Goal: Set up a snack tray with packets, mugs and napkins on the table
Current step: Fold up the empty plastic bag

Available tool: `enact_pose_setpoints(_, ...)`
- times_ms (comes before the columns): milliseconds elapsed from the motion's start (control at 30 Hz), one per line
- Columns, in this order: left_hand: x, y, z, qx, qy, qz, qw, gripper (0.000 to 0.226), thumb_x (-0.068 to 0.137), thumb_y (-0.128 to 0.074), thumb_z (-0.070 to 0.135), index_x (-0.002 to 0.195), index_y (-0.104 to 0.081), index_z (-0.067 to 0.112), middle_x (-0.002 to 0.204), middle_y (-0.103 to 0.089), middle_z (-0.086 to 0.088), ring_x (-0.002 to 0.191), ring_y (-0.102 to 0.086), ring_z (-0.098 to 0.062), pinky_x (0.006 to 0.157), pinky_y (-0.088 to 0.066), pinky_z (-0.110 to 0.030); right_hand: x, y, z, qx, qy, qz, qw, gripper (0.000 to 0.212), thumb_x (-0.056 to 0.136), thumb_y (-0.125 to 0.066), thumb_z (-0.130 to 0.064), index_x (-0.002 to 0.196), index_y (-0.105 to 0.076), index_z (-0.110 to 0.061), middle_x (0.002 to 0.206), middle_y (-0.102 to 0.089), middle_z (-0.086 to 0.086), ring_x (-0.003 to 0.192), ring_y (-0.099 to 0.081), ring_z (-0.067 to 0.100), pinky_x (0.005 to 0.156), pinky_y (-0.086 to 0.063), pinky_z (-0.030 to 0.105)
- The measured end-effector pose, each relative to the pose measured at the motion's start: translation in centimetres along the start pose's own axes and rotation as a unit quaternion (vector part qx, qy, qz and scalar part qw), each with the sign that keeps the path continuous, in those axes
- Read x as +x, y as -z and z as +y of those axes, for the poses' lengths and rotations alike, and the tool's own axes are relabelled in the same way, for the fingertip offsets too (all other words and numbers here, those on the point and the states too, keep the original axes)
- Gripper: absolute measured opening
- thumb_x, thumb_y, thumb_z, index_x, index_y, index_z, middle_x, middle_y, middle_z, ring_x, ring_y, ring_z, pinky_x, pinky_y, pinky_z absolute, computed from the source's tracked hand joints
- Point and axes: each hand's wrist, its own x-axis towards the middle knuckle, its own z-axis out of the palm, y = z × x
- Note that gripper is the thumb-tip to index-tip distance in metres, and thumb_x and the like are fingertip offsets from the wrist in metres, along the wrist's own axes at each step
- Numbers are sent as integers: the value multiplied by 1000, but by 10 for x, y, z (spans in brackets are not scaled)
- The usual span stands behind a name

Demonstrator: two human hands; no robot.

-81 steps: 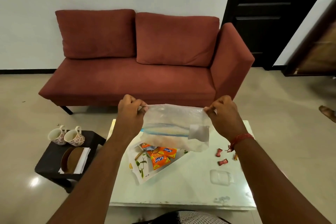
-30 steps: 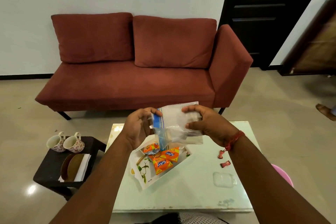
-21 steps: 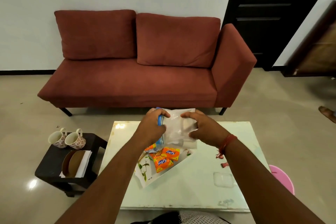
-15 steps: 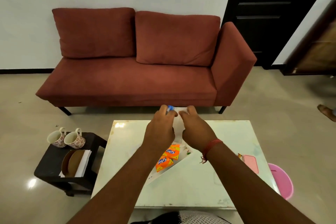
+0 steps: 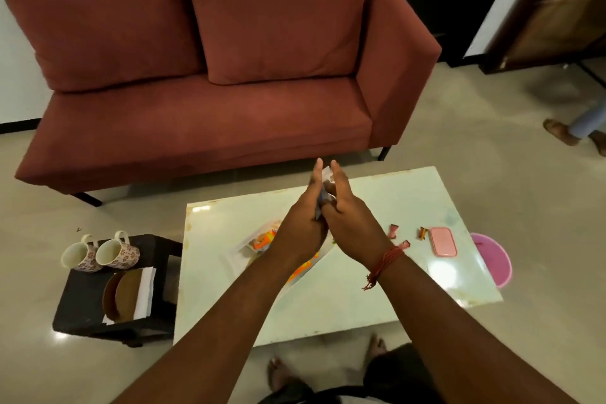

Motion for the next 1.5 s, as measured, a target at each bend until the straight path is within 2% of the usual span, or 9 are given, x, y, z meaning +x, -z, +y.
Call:
enact_pose_setpoints(67, 7, -17, -3, 46, 41, -7, 998, 94, 94, -59, 16, 146, 15, 40, 95, -62, 9, 61, -59, 6, 60, -42, -6, -4, 9, 16, 27, -23, 13, 999, 63, 103, -41, -21, 156, -8, -34, 149, -48, 3, 119, -57, 14, 89, -45, 13)
enact_pose_setpoints(267, 42, -86, -3, 171, 83, -36, 981, 91, 92, -57, 3, 153, 3, 33, 104, -70, -11, 58, -52, -7, 66, -44, -24, 2, 79, 68, 41, -91, -9, 995, 48, 99, -41, -4, 144, -44, -19, 123, -66, 11, 113, -65, 26, 98, -53, 42)
enact_pose_setpoints(400, 78, -153, 6, 159, 45, -4, 986, 64, 93, -57, 7, 150, -30, 24, 120, -68, -9, 92, -68, -25, 83, -51, -32, 19, 145, 115, 86, -122, -23, 989, 36, 98, -44, -2, 130, -58, -12, 118, -68, 12, 106, -68, 24, 94, -56, 43)
enact_pose_setpoints(567, 131, -254, 11, 193, 36, -95, 976, 56, 92, -58, 9, 144, -39, 19, 139, -54, -10, 127, -51, -29, 104, -39, -34, 41, 228, 210, 101, -163, -45, 980, 27, 95, -53, -6, 117, -65, -14, 113, -70, 8, 104, -69, 22, 89, -56, 38)
enact_pose_setpoints(767, 166, -365, -11, 334, 92, -201, 916, 77, 94, -54, 40, 155, -11, 22, 163, -17, -2, 150, -5, -27, 119, -13, -53, 57, 302, 366, -35, -257, -81, 962, 41, 97, -40, -1, 134, -53, -12, 130, -61, 18, 113, -60, 35, 85, -47, 37)
enact_pose_setpoints(1067, 178, -435, -77, 418, 103, -230, 873, 81, 93, -42, 56, 155, -2, 23, 164, -5, -9, 150, -2, -33, 116, -14, -61, 66, 335, 574, -97, -447, 8, 889, 53, 95, -45, -6, 148, -34, -10, 137, -52, 26, 124, -52, 42, 105, -41, 43)
enact_pose_setpoints(1300, 171, -472, -138, 415, 102, -234, 873, 80, 93, -35, 60, 155, -1, 22, 164, 1, -11, 150, 2, -32, 116, -11, -62, 113, 307, 695, -83, -481, -36, 872, 49, 101, -37, -11, 149, -31, -15, 134, -53, 20, 121, -53, 38, 101, -40, 42)
enact_pose_setpoints(1433, 172, -492, -163, 426, 101, -249, 864, 80, 93, -30, 63, 155, 2, 23, 164, 4, -10, 151, 5, -31, 117, -10, -62, 140, 293, 744, -92, -464, -75, 878, 63, 101, -39, -13, 157, -10, -22, 105, -51, 13, 90, -52, 26, 86, -42, 37)
enact_pose_setpoints(1500, 174, -498, -168, 432, 102, -256, 859, 80, 92, -26, 65, 155, 3, 24, 164, 5, -10, 150, 5, -33, 117, -9, -62, 145, 290, 757, -89, -454, -85, 883, 69, 97, -47, -13, 157, -12, -17, 126, -52, 19, 103, -53, 28, 93, -44, 39)
